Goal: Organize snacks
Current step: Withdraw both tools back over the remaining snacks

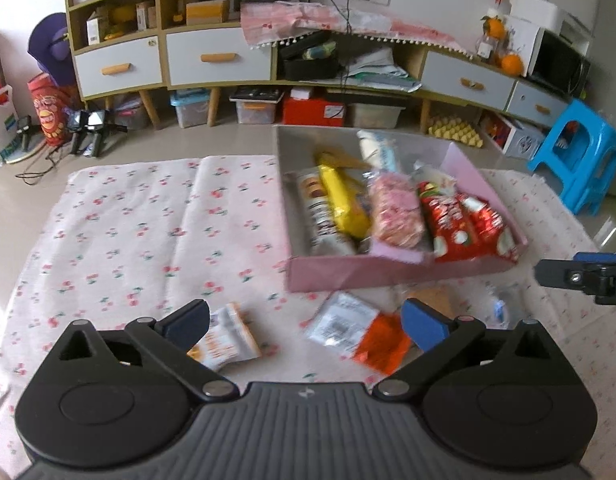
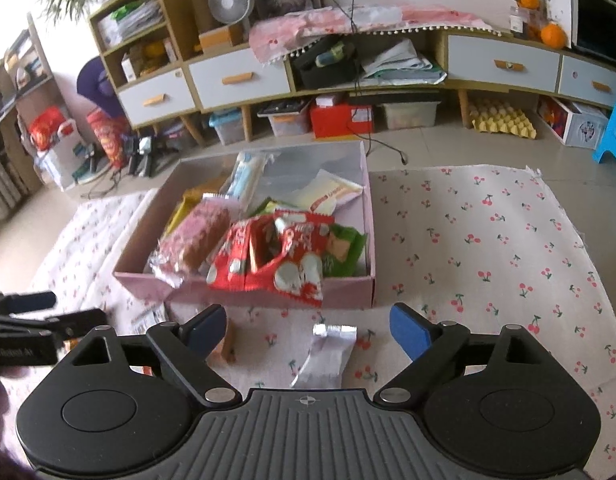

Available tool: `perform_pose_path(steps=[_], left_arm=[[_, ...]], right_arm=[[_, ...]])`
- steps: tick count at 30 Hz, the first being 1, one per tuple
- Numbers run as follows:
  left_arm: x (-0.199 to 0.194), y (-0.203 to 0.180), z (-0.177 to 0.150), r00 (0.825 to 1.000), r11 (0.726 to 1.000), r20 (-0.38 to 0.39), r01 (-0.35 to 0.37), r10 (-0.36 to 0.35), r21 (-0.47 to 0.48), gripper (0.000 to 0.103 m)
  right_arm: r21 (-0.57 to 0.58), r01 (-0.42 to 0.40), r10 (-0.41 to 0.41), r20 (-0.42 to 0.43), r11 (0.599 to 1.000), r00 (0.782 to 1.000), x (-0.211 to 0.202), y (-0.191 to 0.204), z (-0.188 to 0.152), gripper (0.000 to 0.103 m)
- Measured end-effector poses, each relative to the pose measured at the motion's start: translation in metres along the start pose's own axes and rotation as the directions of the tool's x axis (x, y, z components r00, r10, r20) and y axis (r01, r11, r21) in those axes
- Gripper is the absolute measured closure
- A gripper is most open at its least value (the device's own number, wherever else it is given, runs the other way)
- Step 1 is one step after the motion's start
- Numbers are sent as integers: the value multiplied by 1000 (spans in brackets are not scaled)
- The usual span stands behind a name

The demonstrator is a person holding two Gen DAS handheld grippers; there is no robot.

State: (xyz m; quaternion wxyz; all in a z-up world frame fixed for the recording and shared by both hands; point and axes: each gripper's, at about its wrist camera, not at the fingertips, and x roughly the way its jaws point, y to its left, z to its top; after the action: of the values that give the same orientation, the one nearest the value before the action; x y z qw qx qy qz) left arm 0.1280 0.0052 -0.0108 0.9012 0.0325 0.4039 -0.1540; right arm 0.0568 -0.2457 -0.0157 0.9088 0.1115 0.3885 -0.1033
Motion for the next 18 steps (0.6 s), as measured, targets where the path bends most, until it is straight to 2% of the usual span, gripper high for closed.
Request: perform_pose_path(steps=[12,18], left_arm=[[-4,44,-24,998,997,-29,-55,56,48,1],[-4,59,-34,998,994,-24,-49,52,102,1]], right_arm=[[-163,19,-23,-25,987,999,5,22,-20,11],[-201,-2,-4,-28,980,1000,9,34,-25,11]])
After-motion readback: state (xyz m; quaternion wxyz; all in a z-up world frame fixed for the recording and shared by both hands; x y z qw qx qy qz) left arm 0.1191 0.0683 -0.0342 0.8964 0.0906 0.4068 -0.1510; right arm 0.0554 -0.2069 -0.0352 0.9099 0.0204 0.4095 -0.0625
